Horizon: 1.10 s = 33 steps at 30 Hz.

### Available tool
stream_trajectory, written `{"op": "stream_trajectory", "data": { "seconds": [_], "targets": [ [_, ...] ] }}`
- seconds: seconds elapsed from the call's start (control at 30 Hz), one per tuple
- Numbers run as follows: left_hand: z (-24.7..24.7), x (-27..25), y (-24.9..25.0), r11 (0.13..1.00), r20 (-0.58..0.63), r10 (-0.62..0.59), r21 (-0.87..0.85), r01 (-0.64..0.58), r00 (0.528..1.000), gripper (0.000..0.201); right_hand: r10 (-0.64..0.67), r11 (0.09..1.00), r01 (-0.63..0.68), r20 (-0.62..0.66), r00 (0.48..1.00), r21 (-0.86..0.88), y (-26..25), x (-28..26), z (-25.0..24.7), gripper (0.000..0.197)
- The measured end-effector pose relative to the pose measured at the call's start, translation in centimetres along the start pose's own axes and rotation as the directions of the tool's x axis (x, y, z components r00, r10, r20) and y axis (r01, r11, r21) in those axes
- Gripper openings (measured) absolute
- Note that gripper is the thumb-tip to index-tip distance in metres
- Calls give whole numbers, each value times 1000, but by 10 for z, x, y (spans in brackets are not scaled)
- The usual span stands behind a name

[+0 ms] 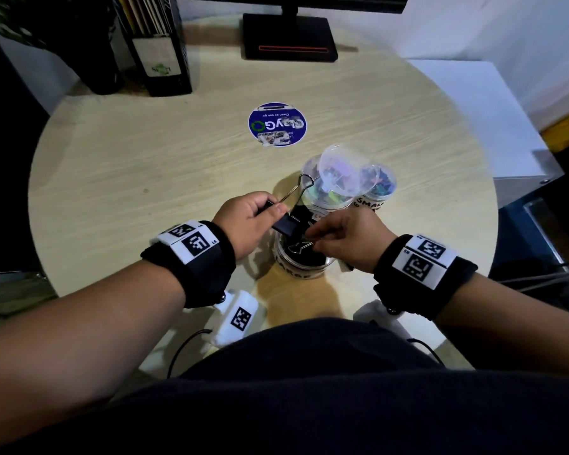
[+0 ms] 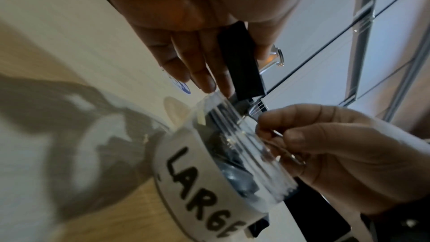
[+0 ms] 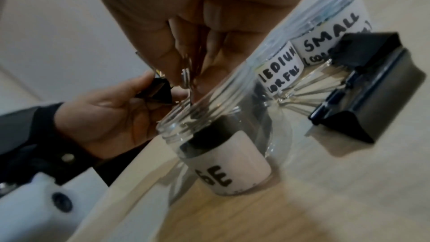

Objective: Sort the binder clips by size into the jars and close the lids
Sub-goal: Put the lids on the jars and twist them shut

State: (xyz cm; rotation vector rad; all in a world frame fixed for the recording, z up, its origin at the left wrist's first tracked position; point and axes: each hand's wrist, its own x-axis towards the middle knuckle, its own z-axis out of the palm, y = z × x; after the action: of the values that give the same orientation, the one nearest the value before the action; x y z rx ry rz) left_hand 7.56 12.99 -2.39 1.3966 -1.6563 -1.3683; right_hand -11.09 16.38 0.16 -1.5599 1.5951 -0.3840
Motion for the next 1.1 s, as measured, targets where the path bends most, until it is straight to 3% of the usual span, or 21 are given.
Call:
{"op": "stream_trajectory", "data": {
  "seconds": [0.1, 0.2, 0.43, 0.63, 0.73, 0.83, 1.0, 1.1],
  "targets": [
    [0, 0, -2, 994, 42, 29, 100, -33, 999, 13, -64, 975, 68, 26, 998, -209, -5, 1, 0, 23],
    [-1, 1, -4, 974, 88, 31, 221, -50, 996, 31, -101, 954, 101, 15, 995, -282, -6, 2, 0, 25],
    [1, -2, -4, 982, 65, 31, 183, -42, 997, 25, -185, 819, 158, 6, 983, -552, 6, 8, 3, 29],
    [0, -1, -2, 977, 67, 39, 205, -52, 997, 18, -157, 859, 92, -89, 984, -503, 14, 6, -3, 24],
    [0, -2, -3, 983, 65, 27, 182, -39, 998, 21, -70, 947, 16, -160, 985, -320, 14, 7, -7, 18],
    [0, -2, -3, 988, 59, 20, 155, -29, 998, 19, -5, 978, -28, -158, 987, -207, 11, 9, -8, 21],
    [1, -1, -5, 985, 72, 30, 165, -41, 997, 26, 30, 962, -59, -112, 993, -266, 12, 13, -7, 42],
    [1, 0, -7, 984, 70, 40, 170, -52, 997, 27, -5, 921, -37, -107, 994, -387, 13, 15, -6, 43]
  ]
}}
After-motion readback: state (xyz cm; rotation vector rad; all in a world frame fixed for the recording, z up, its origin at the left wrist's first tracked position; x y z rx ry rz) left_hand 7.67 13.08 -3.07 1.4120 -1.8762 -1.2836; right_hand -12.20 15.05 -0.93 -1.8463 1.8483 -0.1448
